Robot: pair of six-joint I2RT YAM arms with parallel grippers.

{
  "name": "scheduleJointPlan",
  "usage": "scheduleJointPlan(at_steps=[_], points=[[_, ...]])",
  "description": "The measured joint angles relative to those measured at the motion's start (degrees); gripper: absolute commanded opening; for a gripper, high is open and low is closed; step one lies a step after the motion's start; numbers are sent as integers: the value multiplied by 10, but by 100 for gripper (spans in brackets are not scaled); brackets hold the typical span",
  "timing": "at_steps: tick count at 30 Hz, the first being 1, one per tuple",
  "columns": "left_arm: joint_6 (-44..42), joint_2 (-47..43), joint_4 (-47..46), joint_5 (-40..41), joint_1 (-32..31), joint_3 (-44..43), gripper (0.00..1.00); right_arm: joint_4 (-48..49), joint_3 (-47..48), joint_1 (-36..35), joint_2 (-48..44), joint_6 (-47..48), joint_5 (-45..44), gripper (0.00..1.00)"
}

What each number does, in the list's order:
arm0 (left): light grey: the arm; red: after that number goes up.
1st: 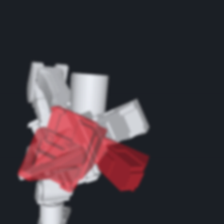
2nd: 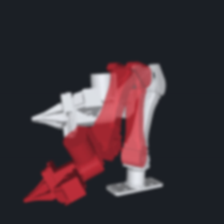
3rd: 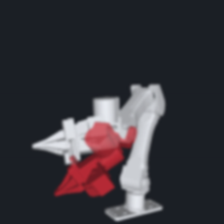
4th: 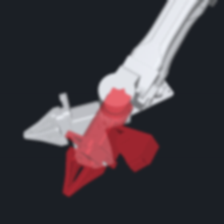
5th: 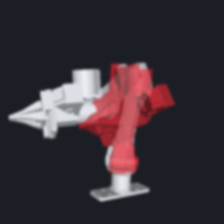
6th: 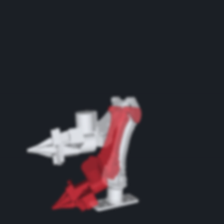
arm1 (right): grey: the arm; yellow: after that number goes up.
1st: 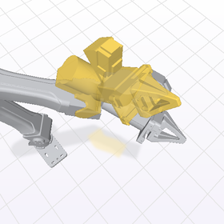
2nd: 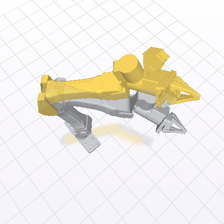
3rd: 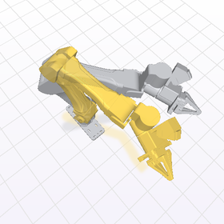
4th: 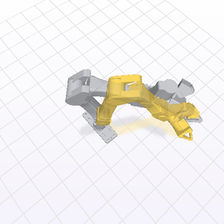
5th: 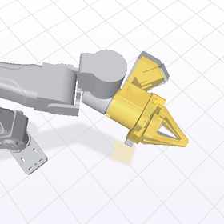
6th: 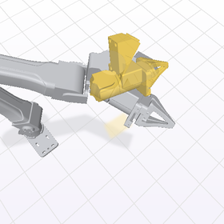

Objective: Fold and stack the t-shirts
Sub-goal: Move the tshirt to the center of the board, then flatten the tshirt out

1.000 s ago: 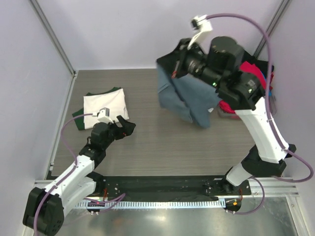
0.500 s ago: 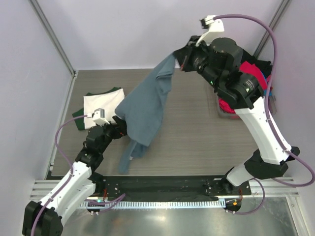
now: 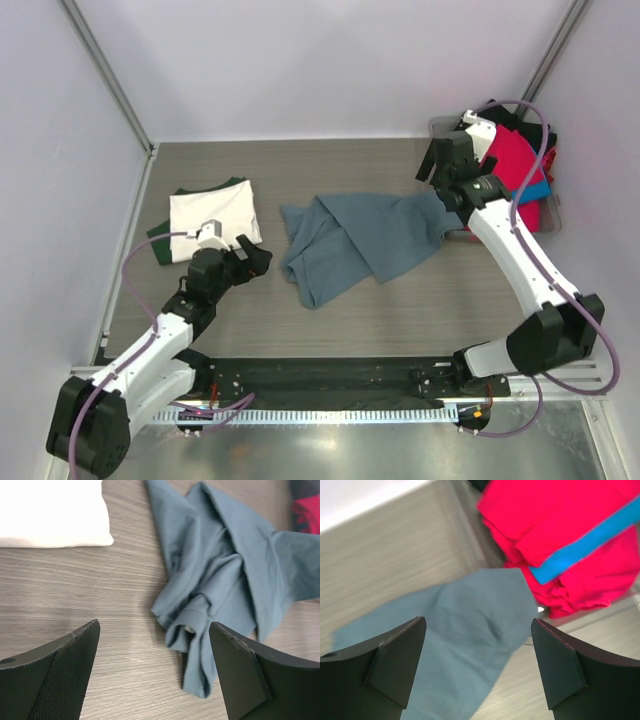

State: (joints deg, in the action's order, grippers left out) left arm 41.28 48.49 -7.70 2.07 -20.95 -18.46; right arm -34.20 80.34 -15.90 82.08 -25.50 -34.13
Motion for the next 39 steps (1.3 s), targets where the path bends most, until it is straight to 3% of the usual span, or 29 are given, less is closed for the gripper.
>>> scheduleJointPlan(at_steps=[5,9,13,15,19,24,33,36,39], points=[[-2,78,24,25,0,-47,93,54,-47,-12,-89,5,77,90],[5,156,56,46,0,-109,91,104,-85,-61,-103,18,136,85],[20,257,84,61,0,-203,88,133,-115,-125,-26,33,160,78],[23,309,97,72,0,-250,80,139,-122,-146,26,38,172,76],[17,429,143,104,6,-360,80,146,-129,-156,110,47,202,71],[14,554,176,107,66,-447,78,166,-120,-155,162,56,231,67],[18,579,205,130,180,-492,77,187,-156,-169,183,56,243,64],[13,567,204,134,174,-482,78,183,-217,-178,144,54,238,61],[-1,536,204,140,128,-454,80,171,-254,-184,116,55,237,57]])
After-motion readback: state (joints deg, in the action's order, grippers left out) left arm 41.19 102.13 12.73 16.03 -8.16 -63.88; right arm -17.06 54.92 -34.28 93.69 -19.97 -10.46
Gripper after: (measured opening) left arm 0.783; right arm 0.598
